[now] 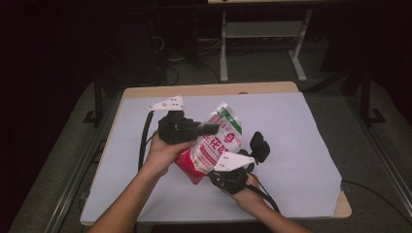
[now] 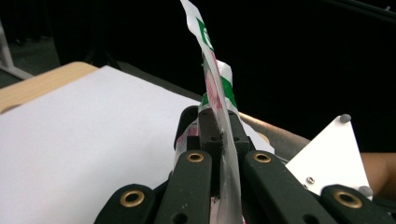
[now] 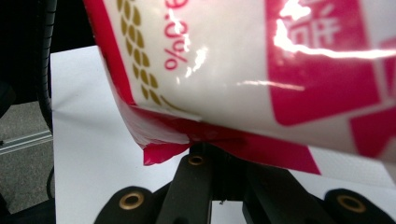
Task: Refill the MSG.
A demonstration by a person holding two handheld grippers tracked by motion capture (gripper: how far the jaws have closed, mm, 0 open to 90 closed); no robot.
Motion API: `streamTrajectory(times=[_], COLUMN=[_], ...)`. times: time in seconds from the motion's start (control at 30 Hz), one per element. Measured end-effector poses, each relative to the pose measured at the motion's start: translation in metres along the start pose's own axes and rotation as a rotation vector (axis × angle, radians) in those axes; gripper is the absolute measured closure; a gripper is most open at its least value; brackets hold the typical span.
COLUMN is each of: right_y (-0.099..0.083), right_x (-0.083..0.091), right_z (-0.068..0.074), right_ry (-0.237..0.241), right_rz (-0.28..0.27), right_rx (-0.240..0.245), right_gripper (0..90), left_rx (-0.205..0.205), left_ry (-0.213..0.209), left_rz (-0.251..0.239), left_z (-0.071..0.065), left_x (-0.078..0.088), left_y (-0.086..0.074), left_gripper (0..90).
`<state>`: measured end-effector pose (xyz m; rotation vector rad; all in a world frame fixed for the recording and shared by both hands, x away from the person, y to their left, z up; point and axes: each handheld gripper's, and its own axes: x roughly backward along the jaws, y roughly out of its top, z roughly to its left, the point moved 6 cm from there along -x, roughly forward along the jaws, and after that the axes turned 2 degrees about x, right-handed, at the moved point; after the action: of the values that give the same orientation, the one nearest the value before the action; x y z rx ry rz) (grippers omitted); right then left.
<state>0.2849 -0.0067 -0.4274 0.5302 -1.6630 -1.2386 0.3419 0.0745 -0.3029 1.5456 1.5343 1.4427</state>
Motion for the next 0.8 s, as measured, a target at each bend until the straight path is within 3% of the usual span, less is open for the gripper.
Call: streamTrajectory(times=[0.2,0.67,0.8], right_y=[-0.001,-0.001,-0.002], right_x=[0.003,0.003,0.002], right_z=[0.003,0.002,0.003], right_ry=[-0.02,-0.051,-0.051], right_rz=[-0.012,-0.025,-0.023], right_rx=[-0.005,-0.002,-0.004], right_gripper=[90.0,90.0,90.0], left_rx=[-0.005,0.026,0.032], left_ry=[-0.014,-0.029,-0.014], left_rz=[0.043,0.062,0.075], left_z=[-0.001,0.001,0.0], left_x=[-0.007,-0.018,-0.023], left_y=[0.003,0.007,0.008], left_gripper=[90.0,90.0,90.0])
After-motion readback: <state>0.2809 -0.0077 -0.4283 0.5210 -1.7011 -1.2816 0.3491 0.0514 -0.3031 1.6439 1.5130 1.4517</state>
